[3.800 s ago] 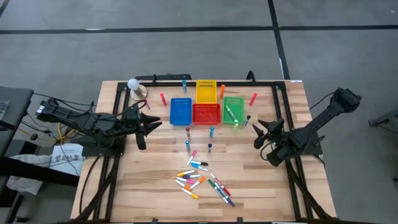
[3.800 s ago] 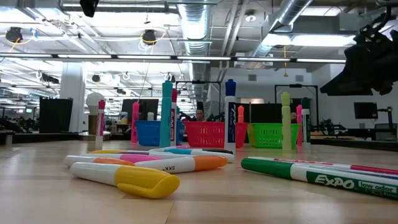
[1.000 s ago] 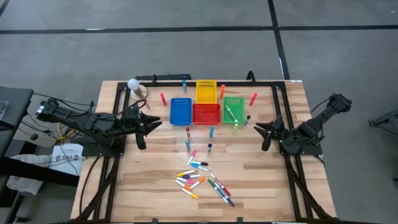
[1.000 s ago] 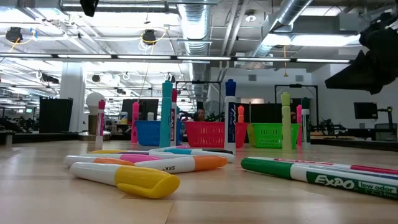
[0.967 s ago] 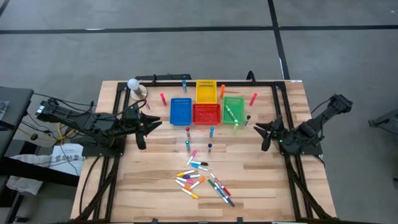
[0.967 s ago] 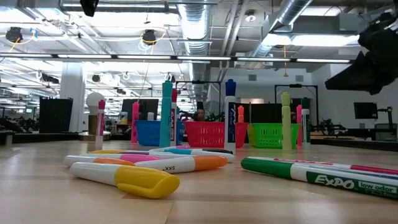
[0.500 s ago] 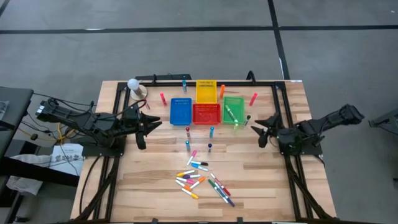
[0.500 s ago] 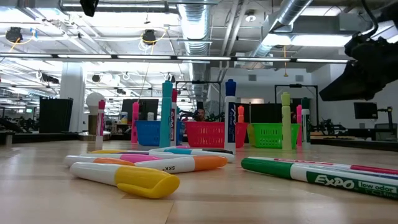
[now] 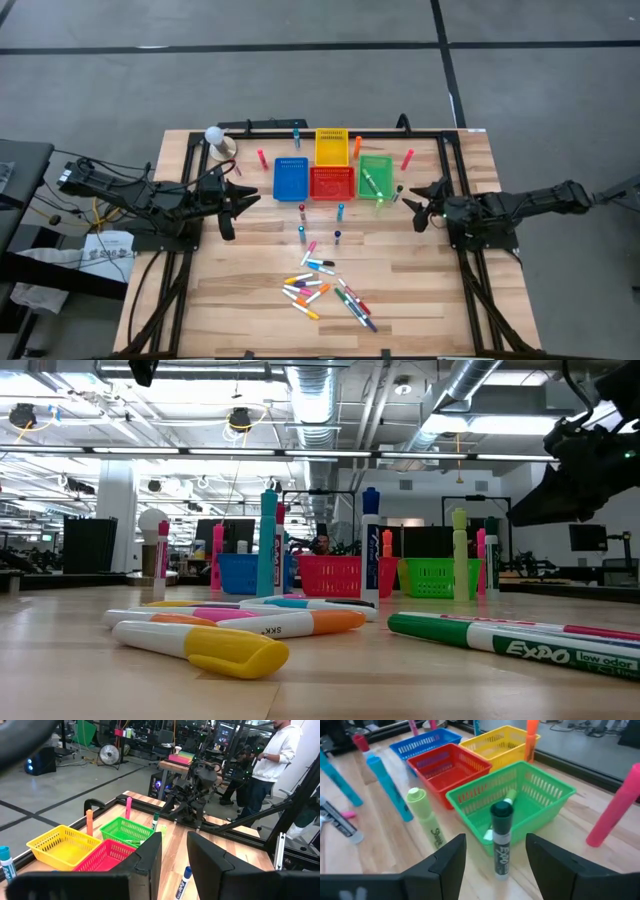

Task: Pick & Place Markers
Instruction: Put the large dark green marker pen into the green bin

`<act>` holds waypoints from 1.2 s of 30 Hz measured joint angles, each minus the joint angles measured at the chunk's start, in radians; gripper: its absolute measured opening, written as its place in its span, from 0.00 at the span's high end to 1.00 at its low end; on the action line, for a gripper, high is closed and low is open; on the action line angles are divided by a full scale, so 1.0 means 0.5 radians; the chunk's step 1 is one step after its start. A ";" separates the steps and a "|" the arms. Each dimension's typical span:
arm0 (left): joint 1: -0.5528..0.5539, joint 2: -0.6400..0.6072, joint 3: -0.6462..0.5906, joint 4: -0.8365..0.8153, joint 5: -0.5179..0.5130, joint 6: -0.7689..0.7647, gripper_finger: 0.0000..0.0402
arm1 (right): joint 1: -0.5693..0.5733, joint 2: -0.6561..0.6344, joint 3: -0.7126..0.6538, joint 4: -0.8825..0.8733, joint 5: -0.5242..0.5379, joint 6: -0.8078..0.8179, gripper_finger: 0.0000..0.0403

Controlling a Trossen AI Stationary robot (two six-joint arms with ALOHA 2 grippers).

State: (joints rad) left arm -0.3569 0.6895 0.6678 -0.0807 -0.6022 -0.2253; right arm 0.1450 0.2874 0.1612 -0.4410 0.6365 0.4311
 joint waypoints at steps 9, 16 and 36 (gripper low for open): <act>0.000 0.000 0.000 0.001 0.000 0.000 0.77 | -0.194 0.076 0.000 0.055 -0.215 -0.127 0.51; 0.000 -0.001 0.000 0.007 0.000 0.000 0.77 | -0.310 0.218 0.000 0.101 -0.327 -0.155 0.51; 0.000 -0.001 0.000 0.022 0.000 0.000 0.77 | -0.493 0.265 0.000 0.269 -0.496 -0.304 0.52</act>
State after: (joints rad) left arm -0.3569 0.6891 0.6678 -0.0696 -0.6022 -0.2253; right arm -0.1014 0.4197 0.1612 -0.3067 0.3883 0.2793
